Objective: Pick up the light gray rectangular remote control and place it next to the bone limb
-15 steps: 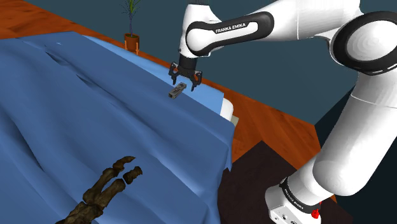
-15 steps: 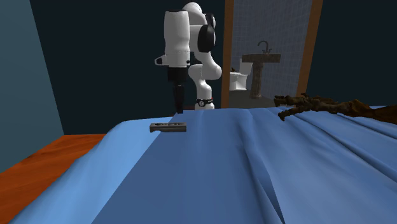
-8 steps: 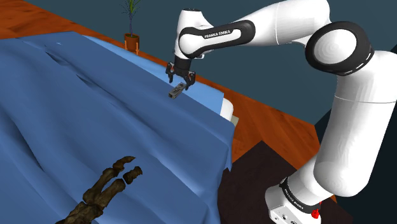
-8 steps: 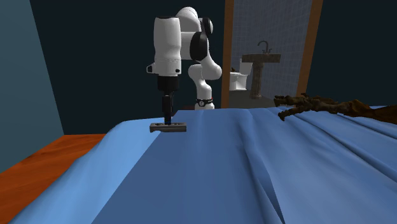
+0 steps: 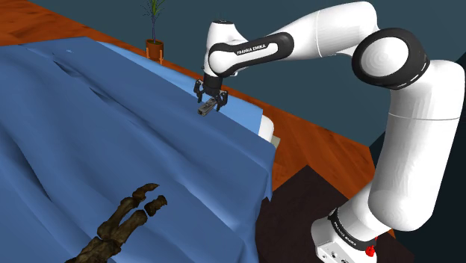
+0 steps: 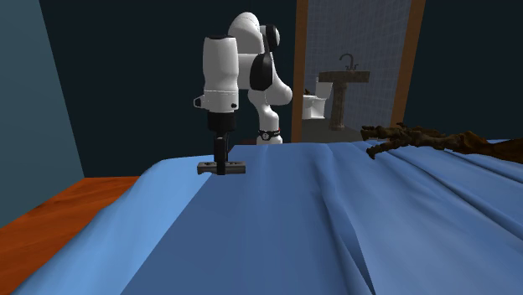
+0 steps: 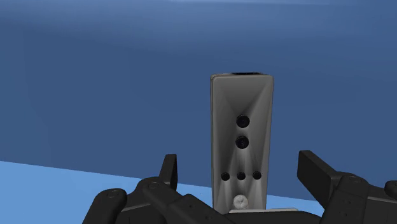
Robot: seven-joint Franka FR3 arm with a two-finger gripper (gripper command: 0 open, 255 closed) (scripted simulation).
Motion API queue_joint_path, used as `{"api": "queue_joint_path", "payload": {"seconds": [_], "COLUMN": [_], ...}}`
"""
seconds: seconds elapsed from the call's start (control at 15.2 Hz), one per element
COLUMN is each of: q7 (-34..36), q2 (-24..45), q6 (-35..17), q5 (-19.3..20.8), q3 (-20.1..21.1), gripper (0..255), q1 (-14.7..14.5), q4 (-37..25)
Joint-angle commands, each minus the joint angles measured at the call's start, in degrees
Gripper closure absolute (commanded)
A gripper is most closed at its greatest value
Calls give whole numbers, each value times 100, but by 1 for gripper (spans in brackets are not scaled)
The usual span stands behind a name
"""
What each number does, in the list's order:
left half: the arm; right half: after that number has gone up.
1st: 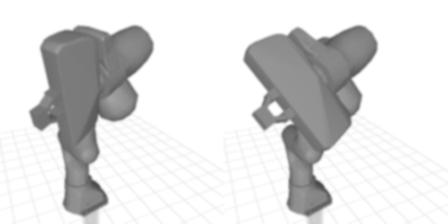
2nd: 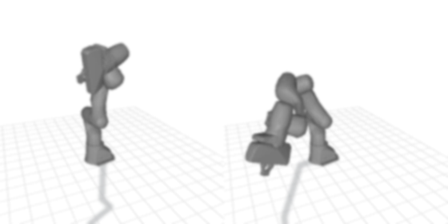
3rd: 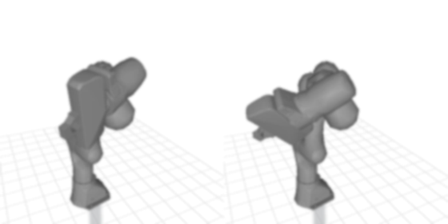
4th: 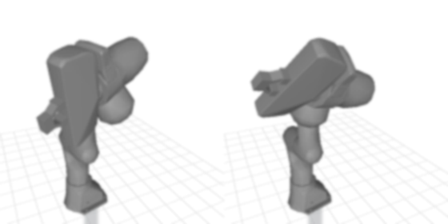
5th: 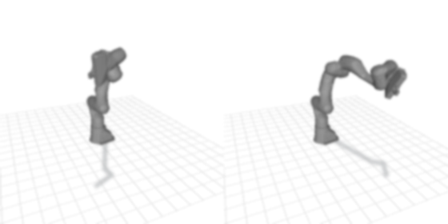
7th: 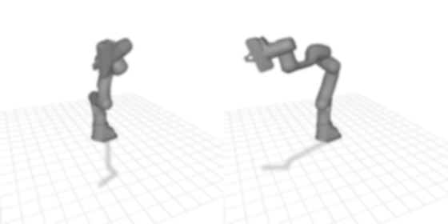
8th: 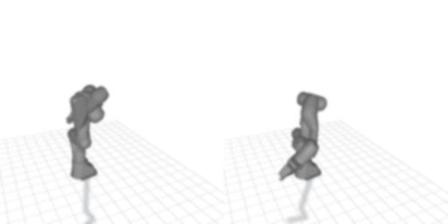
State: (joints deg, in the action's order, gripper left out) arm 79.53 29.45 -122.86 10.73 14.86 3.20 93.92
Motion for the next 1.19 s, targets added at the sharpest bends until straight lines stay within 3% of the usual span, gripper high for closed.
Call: {"api": "queue_joint_path", "payload": {"seconds": [0.0,0.2,0.26,0.86,1.12], "q7": [1,0,0,1,-36], "q2": [3,2,2,3,-133], "q6": [-5,-4,-4,-5,237], "q5": [1,1,1,1,-48], "q3": [-1,-1,-1,-1,26], "gripper": [0,0,255,255,255], "q1": [0,0,0,0,13], "q4": [1,1,1,1,-111]}}
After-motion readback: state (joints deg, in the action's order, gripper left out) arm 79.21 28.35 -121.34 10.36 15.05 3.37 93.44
